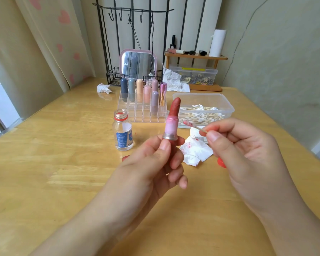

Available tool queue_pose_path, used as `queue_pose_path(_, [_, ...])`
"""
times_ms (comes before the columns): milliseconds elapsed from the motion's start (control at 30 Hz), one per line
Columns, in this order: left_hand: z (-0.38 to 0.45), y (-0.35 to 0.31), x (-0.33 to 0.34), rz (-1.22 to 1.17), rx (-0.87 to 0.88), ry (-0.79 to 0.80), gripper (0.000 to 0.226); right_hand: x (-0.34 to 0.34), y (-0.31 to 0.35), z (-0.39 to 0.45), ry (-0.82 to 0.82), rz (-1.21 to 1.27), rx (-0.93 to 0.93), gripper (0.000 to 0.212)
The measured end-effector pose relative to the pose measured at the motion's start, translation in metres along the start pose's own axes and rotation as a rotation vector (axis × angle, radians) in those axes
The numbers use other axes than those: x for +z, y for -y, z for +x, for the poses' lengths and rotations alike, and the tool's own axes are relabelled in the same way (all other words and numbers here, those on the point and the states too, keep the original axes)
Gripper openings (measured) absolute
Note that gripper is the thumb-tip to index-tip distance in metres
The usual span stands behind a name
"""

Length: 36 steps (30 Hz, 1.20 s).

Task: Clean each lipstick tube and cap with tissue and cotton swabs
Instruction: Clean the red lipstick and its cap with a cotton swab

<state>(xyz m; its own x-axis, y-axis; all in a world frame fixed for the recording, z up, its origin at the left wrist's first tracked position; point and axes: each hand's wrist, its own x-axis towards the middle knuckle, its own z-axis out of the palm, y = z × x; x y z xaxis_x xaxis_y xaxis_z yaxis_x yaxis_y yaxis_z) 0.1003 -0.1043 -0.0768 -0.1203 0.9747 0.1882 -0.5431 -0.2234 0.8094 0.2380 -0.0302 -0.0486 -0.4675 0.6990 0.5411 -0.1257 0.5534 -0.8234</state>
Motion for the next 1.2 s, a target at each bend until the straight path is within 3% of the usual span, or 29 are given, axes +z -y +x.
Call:
queue_pose_path(367, [-0.0070, -0.0010, 0.0027, 0.323, 0.039, -0.025, 0.025, 0.0009, -0.0037, -0.0010, -0.019, -0.034, -0.005, 0.009])
queue_pose_path(767, [-0.0074, -0.0025, 0.0046, 0.269, 0.038, 0.003, 0.025, 0.0009, -0.0038, -0.0009, -0.010, -0.062, -0.014, 0.006])
queue_pose_path(967, [-0.0064, -0.0028, 0.0051, 0.244, 0.031, 0.007, 0.024, -0.0033, -0.0025, 0.0009, -0.094, -0.028, 0.058, 0.010])
queue_pose_path(1200, [-0.0074, -0.0014, 0.0051, 0.251, 0.017, 0.023, 0.025, 0.0010, -0.0036, -0.0005, -0.020, -0.029, -0.004, 0.010])
